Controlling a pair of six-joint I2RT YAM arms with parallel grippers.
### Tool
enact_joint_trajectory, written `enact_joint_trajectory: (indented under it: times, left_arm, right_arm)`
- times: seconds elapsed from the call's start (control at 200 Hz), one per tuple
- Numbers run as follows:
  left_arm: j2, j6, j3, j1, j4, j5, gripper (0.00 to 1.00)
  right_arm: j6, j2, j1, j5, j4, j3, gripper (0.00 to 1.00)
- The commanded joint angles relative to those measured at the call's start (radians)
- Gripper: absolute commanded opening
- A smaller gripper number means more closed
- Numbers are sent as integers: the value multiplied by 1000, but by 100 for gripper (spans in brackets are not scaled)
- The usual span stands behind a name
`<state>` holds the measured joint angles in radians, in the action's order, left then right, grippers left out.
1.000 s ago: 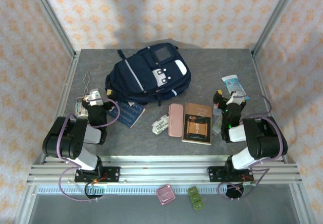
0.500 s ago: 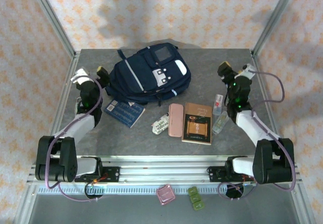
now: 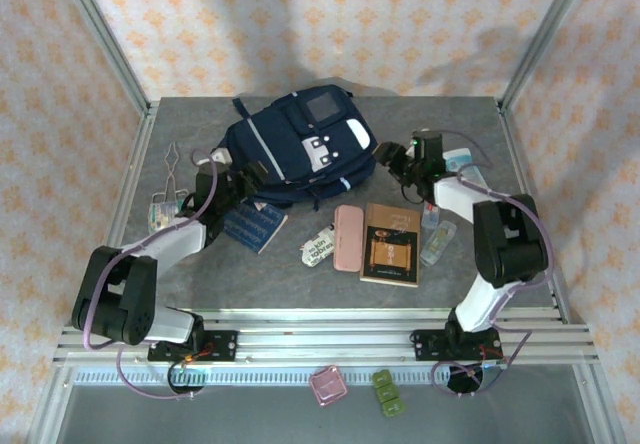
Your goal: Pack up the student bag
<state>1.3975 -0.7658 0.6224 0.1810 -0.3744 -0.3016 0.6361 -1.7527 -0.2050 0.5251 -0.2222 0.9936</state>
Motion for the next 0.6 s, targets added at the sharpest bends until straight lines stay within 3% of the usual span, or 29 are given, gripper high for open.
enact_joint_trajectory:
  times: [0.0,0.17,0.35,0.596]
  left_arm:
    - [57,-60,-33,15,-40,-28,61]
    - [129,-53,-5,38,-60,-26,59]
    - [203,-37,44,49,-64,-32,53]
    - [268,-23,91,57,-49,-43,51]
  right_arm:
    - [34,-80,-26,72,18,78,61]
    - [37,-213,-73,103,63,188,61]
    - [74,-312,-107,116,83,268,53]
    - [123,-317,-115,56,102,237,58]
